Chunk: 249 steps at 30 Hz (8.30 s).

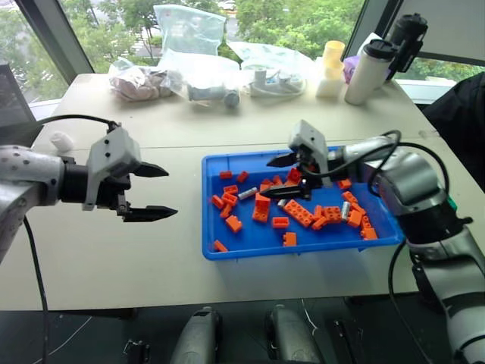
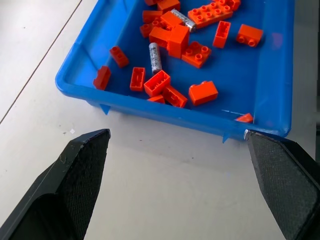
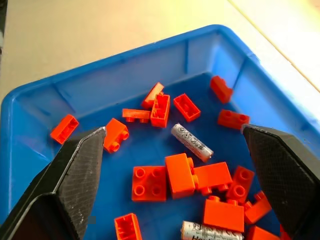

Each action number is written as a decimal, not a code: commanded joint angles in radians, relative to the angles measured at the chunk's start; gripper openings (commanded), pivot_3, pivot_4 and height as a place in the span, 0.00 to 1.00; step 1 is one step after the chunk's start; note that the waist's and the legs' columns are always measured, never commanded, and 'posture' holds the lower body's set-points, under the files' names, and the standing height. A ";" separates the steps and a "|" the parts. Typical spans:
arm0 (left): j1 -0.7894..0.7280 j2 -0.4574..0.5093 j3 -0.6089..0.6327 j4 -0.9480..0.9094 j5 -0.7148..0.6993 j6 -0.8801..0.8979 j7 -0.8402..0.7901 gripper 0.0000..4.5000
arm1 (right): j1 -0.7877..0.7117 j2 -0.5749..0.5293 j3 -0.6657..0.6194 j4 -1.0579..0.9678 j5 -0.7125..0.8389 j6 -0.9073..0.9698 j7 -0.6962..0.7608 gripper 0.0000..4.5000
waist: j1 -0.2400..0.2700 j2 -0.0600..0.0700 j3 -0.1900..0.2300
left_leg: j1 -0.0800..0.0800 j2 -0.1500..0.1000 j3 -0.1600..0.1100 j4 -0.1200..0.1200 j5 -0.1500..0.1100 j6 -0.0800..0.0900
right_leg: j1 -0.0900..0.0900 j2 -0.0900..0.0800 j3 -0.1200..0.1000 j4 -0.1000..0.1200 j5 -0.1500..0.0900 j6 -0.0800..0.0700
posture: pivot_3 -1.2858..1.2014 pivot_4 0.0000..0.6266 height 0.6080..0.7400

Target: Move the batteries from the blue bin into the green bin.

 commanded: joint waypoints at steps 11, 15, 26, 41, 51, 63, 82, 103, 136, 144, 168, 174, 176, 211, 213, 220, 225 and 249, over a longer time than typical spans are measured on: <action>0.077 -0.055 0.081 -0.047 -0.003 0.019 0.128 1.00 | -0.193 0.189 0.183 0.411 -0.308 -0.270 0.104 0.99 | -0.002 0.000 0.000 | 0.000 0.000 0.000 0.000 0.000 0.000 | -0.001 0.000 0.000 0.001 0.000 0.000 | 0.52 0.24 1.00; 0.105 -0.084 0.067 -0.058 0.012 0.017 0.164 1.00 | -0.229 0.244 0.177 0.511 -0.355 -0.288 0.099 0.99 | -0.003 0.000 0.000 | 0.000 0.000 0.000 0.000 0.000 -0.001 | -0.002 0.000 0.000 0.002 0.000 0.000 | 0.52 0.24 1.00; 0.095 -0.135 0.044 -0.067 0.019 0.017 0.217 1.00 | -0.243 0.320 0.199 0.604 -0.473 -0.355 0.124 0.22 | -0.003 0.000 0.000 | 0.000 0.000 0.000 -0.001 0.001 -0.002 | -0.002 0.000 0.000 0.002 0.000 0.000 | 0.52 0.24 1.00; 0.028 -0.176 0.044 -0.062 -0.022 0.036 0.218 1.00 | -0.233 0.223 -0.097 0.288 -0.350 -0.096 0.053 0.00 | 0.004 0.000 0.000 | 0.000 0.000 0.000 -0.001 0.001 -0.002 | -0.002 -0.001 0.000 0.002 0.000 0.000 | 0.52 0.24 1.00; -0.133 -0.352 -0.043 -0.006 -0.062 0.033 0.233 1.00 | 0.004 -0.090 -0.545 -0.076 -0.237 0.272 -0.182 0.00 | 0.021 0.000 0.000 | 0.000 -0.002 0.000 -0.001 0.001 -0.002 | -0.001 -0.003 -0.001 0.001 0.000 0.000 | 0.52 0.24 1.00; -0.245 -0.494 -0.161 0.096 -0.021 -0.010 0.183 1.00 | 0.469 -0.256 -0.815 -0.345 -0.198 0.465 -0.355 0.00 | -0.013 0.002 -0.001 | 0.002 0.001 0.002 -0.001 0.001 -0.001 | 0.000 0.002 0.003 0.003 0.000 0.000 | 0.52 0.24 1.00; -0.252 -0.452 -0.159 0.113 0.047 -0.047 0.151 1.00 | 0.437 -0.259 -0.789 -0.184 -0.134 0.333 -0.490 0.83 | 0.002 0.002 -0.001 | 0.002 0.000 0.002 0.000 0.001 -0.001 | 0.000 0.001 0.003 0.002 0.000 0.000 | 0.52 0.24 1.00; -0.187 -0.362 -0.109 0.077 0.058 -0.035 0.160 1.00 | 0.441 -0.076 -0.329 -0.382 0.059 0.158 -0.309 0.89 | 0.004 0.001 -0.001 | 0.001 0.000 0.000 0.000 0.001 -0.001 | 0.000 0.001 0.002 0.002 0.000 0.000 | 0.52 0.24 1.00; -0.166 -0.373 -0.114 0.043 0.055 -0.016 0.204 1.00 | 0.315 -0.017 -0.100 -0.162 -0.097 0.129 -0.272 0.99 | 0.004 0.001 -0.001 | 0.001 0.000 0.000 0.000 0.001 -0.001 | 0.000 0.001 0.001 0.002 0.000 0.000 | 0.52 0.24 1.00; -0.172 -0.381 -0.121 0.046 0.065 -0.019 0.203 1.00 | 0.307 0.006 -0.083 -0.149 -0.126 0.136 -0.279 0.88 | 0.004 0.001 -0.001 | 0.001 0.000 0.000 0.000 0.001 -0.001 | 0.000 0.001 0.001 0.002 0.000 0.000 | 0.52 0.24 1.00; -0.212 -0.488 -0.094 0.029 -0.062 0.029 0.214 1.00 | 0.316 -0.200 -0.677 -0.314 0.054 0.326 -0.329 0.49 | 0.020 0.001 -0.001 | 0.000 -0.001 -0.001 0.001 0.001 -0.001 | 0.001 -0.001 0.001 0.001 0.000 0.000 | 0.52 0.24 1.00; -0.269 -0.523 -0.224 0.099 0.027 -0.050 0.142 1.00 | 0.472 -0.370 -0.759 -0.302 0.026 0.324 -0.329 0.49 | 0.020 0.001 -0.001 | 0.001 -0.001 0.001 0.000 0.001 -0.001 | 0.001 0.000 0.001 0.001 0.000 0.000 | 0.52 0.24 1.00; -0.289 -0.525 -0.270 0.136 0.080 -0.099 0.112 1.00 | 0.523 -0.397 -0.762 -0.284 0.008 0.302 -0.337 0.49 | 0.015 0.001 -0.001 | 0.001 -0.001 0.001 0.000 0.001 -0.001 | 0.001 0.001 0.002 0.002 0.000 0.000 | 0.52 0.24 1.00; -0.320 -0.457 -0.284 0.194 0.188 -0.154 -0.003 1.00 | 0.521 -0.433 -0.459 -0.356 0.069 0.041 -0.105 0.99 | 0.013 0.001 -0.001 | 0.001 -0.001 0.000 0.002 0.001 -0.001 | 0.002 0.001 0.001 0.001 0.000 0.000 | 0.52 0.24 1.00; -0.319 -0.460 -0.286 0.190 0.189 -0.150 0.000 1.00 | 0.510 -0.453 -0.389 -0.303 0.009 -0.029 -0.068 0.99 | 0.011 0.001 -0.001 | 0.001 -0.001 0.000 0.002 0.001 -0.001 | 0.002 0.000 0.001 0.001 0.000 0.000 | 0.52 0.24 1.00; -0.299 -0.457 -0.283 0.167 0.194 -0.146 0.012 1.00 | 0.410 -0.501 -0.211 -0.119 -0.154 -0.243 0.102 0.99 | -0.002 0.001 -0.001 | 0.002 0.000 0.001 0.001 0.001 -0.001 | 0.001 0.001 0.001 0.002 0.000 0.000 | 0.52 0.24 1.00; -0.280 -0.457 -0.276 0.148 0.194 -0.141 0.034 1.00 | 0.338 -0.468 -0.144 -0.005 -0.237 -0.328 0.163 0.99 | 0.002 0.001 -0.001 | 0.002 0.000 0.001 0.001 0.001 -0.001 | 0.001 0.001 0.001 0.002 0.000 0.000 | 0.52 0.24 1.00; -0.288 -0.462 -0.285 0.151 0.207 -0.146 0.053 1.00 | 0.251 -0.350 -0.014 0.142 -0.434 -0.239 0.253 0.94 | 0.007 0.000 -0.001 | 0.001 -0.001 0.000 0.002 0.001 -0.001 | 0.002 0.000 0.001 0.002 0.000 0.000 | 0.52 0.24 1.00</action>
